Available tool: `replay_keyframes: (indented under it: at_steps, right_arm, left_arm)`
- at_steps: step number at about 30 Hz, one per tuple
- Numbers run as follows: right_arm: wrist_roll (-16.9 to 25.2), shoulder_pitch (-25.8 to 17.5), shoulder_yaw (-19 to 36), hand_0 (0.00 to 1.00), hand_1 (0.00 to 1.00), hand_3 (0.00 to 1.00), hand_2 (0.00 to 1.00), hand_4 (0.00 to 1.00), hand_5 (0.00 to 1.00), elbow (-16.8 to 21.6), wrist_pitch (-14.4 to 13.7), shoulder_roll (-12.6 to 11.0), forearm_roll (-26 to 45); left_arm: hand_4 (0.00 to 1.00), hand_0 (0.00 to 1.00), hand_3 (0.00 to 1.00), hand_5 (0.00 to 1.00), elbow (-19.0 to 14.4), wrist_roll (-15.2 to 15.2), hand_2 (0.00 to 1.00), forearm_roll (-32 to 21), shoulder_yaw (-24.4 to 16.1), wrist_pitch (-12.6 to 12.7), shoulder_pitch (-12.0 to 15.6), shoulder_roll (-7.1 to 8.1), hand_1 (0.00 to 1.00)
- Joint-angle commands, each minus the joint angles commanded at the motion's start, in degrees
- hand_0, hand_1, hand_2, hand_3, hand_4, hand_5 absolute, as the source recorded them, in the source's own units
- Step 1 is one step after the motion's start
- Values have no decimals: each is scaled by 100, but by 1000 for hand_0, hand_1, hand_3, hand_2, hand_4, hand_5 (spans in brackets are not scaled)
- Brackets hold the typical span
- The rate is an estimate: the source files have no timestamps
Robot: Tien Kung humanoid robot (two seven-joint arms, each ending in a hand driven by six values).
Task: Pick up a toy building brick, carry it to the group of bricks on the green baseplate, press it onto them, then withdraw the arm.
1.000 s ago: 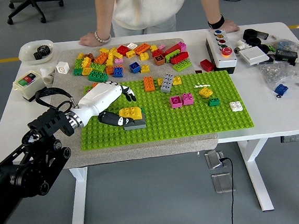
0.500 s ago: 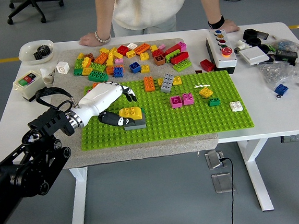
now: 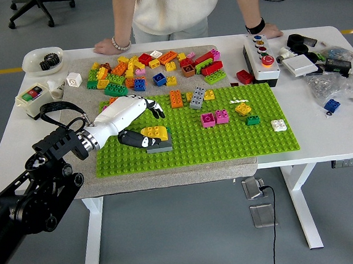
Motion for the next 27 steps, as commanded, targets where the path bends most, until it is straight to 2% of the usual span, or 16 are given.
replay_keyframes:
  at_steps: [3,4,9,10,12,15,16,21,22,27]
  right_arm:
    - [-1,-3,6,740,633,611,674,818,520,0,2,1,1]
    - [-1,-5,8,740,633,611,674,818,523,0,1,0,4]
    - [-3,-11,26,740,633,611,674,818,523,0,1,-10,-2]
    - [-1,-8,23,740,633,611,674,817,521,0,-1,-12,2]
    - [2,-3,18,740,633,611,674,817,521,0,-2,-12,9]
    - [5,3,10,740,633,611,674,817,521,0,-5,-6,19]
    - [5,-1,11,741,633,612,674,817,521,0,-4,-4,19]
    - [-1,-16,25,741,633,612,674,817,521,0,0,-10,5]
    - [-1,-17,25,740,633,612,674,818,522,0,1,-12,3]
    - [0,-19,17,740,633,612,674,818,522,0,2,-9,-1]
  left_arm:
    - [881,764,594,199,-163,28,593,-108,-65,-41,34,7,713]
    - [914,803,598,238,-239,41,609,-147,-100,-48,51,12,728]
    - [914,803,598,238,-517,93,609,-279,-180,-31,113,55,728]
    - [998,889,599,353,-567,101,716,-308,-183,-20,133,69,815]
    - [998,889,599,353,-605,107,716,-329,-182,-12,160,84,815]
    - [998,889,599,353,-613,112,716,-313,-180,-25,221,105,815]
    - [998,998,599,488,-601,116,840,-313,-179,-38,253,112,953]
    - [998,998,599,488,-529,100,840,-250,-180,-45,328,130,953]
    - [998,998,602,594,-503,95,894,-236,-182,-50,336,132,998]
    - [998,998,602,594,-284,36,894,-110,-191,-40,366,153,998]
